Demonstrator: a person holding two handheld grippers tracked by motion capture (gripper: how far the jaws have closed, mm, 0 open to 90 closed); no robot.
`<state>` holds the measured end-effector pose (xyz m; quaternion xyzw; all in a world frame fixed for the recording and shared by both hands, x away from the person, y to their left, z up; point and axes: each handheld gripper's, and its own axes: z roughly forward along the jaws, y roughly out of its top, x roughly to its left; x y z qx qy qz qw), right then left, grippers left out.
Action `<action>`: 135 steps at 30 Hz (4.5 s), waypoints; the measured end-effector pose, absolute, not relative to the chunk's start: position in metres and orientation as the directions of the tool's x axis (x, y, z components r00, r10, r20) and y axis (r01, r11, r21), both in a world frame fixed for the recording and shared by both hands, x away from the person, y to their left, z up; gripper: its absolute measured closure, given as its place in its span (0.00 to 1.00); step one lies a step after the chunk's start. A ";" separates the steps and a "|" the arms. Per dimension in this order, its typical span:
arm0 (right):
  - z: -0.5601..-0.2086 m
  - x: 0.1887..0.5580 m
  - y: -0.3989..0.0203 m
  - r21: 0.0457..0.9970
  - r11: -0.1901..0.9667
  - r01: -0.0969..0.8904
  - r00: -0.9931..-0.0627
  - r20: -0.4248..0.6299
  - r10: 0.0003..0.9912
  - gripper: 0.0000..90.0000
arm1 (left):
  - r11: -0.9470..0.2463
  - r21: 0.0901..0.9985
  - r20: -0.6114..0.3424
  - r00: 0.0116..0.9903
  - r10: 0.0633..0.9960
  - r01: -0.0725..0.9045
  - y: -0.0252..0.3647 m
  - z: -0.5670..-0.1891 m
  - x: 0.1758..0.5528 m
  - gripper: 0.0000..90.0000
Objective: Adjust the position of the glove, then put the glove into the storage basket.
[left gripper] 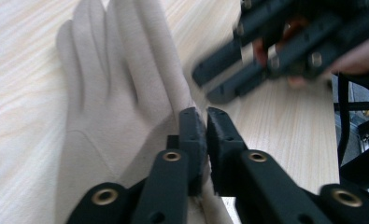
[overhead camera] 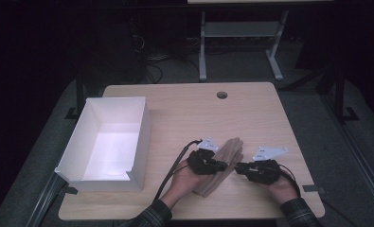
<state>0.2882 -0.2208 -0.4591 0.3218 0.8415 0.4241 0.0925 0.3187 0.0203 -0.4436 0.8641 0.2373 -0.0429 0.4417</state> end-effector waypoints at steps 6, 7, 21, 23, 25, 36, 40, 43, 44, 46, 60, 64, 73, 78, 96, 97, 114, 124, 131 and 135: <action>-0.460 0.294 -0.243 0.776 0.377 0.505 -0.712 0.127 0.691 0.67 | -0.515 0.741 -0.282 0.895 0.345 0.431 0.016 -0.444 0.315 0.93; -0.461 0.295 -0.245 0.775 0.375 0.508 -0.703 0.123 0.700 0.64 | -0.521 0.737 -0.282 0.897 0.341 0.430 0.015 -0.445 0.315 0.96; -0.477 0.307 -0.253 0.729 0.363 0.580 -0.610 0.094 0.786 0.32 | -0.608 0.672 -0.238 0.901 0.363 0.422 0.015 -0.463 0.309 0.99; -0.478 0.309 -0.255 0.730 0.356 0.583 -0.596 0.087 0.798 0.29 | -0.612 0.670 -0.227 0.901 0.369 0.419 0.020 -0.462 0.310 0.99; -0.478 0.310 -0.256 0.730 0.353 0.585 -0.592 0.087 0.801 0.29 | -0.614 0.670 -0.220 0.901 0.373 0.418 0.024 -0.461 0.312 0.99; -0.481 0.311 -0.256 0.729 0.362 0.581 -0.576 0.054 0.816 0.21 | -0.615 0.685 -0.164 0.906 0.390 0.389 0.045 -0.444 0.319 0.91; -0.481 0.310 -0.255 0.724 0.383 0.573 -0.590 0.040 0.807 0.19 | -0.619 0.692 -0.134 0.908 0.396 0.372 0.049 -0.434 0.324 0.73; -0.482 0.310 -0.255 0.724 0.383 0.574 -0.591 0.042 0.806 0.19 | -0.640 0.672 -0.120 0.908 0.402 0.372 0.052 -0.433 0.330 0.56; -0.482 0.310 -0.255 0.724 0.383 0.574 -0.591 0.042 0.806 0.19 | -0.647 0.668 -0.116 0.910 0.398 0.368 0.052 -0.434 0.331 0.53; -0.482 0.310 -0.255 0.724 0.383 0.574 -0.591 0.042 0.806 0.19 | -0.635 0.671 -0.125 0.903 0.410 0.381 0.052 -0.437 0.334 0.46; -0.482 0.310 -0.255 0.724 0.383 0.573 -0.591 0.041 0.806 0.18 | -0.687 0.638 -0.078 0.917 0.392 0.347 0.035 -0.451 0.352 0.16; -0.482 0.309 -0.254 0.725 0.385 0.572 -0.592 0.039 0.805 0.18 | -0.711 0.615 -0.064 0.921 0.385 0.340 0.031 -0.459 0.350 0.15; -0.482 0.309 -0.254 0.727 0.387 0.568 -0.596 0.039 0.802 0.18 | -0.720 0.612 -0.053 0.926 0.374 0.326 0.030 -0.463 0.347 0.18; -0.482 0.309 -0.254 0.726 0.387 0.568 -0.596 0.039 0.802 0.18 | -0.719 0.624 -0.054 0.935 0.351 0.307 0.032 -0.462 0.344 0.31; -0.482 0.308 -0.253 0.726 0.384 0.570 -0.592 0.039 0.805 0.18 | -0.686 0.636 -0.146 0.929 0.341 0.352 0.034 -0.459 0.343 0.77; -0.482 0.308 -0.254 0.726 0.387 0.569 -0.593 0.037 0.804 0.18 | -0.684 0.636 -0.153 0.927 0.343 0.358 0.034 -0.459 0.343 0.77; -0.482 0.308 -0.253 0.726 0.386 0.568 -0.595 0.039 0.802 0.18 | -0.631 0.663 -0.183 0.905 0.384 0.403 0.049 -0.424 0.345 0.77; -0.482 0.308 -0.252 0.727 0.386 0.568 -0.596 0.041 0.802 0.18 | -0.580 0.686 -0.182 0.875 0.449 0.440 0.070 -0.383 0.351 0.77; -0.482 0.308 -0.252 0.726 0.384 0.570 -0.595 0.043 0.802 0.18 | -0.565 0.694 -0.157 0.859 0.487 0.447 0.084 -0.350 0.355 0.77; -0.482 0.308 -0.252 0.726 0.384 0.570 -0.595 0.043 0.803 0.18 | -0.550 0.706 -0.144 0.851 0.505 0.446 0.094 -0.332 0.356 0.77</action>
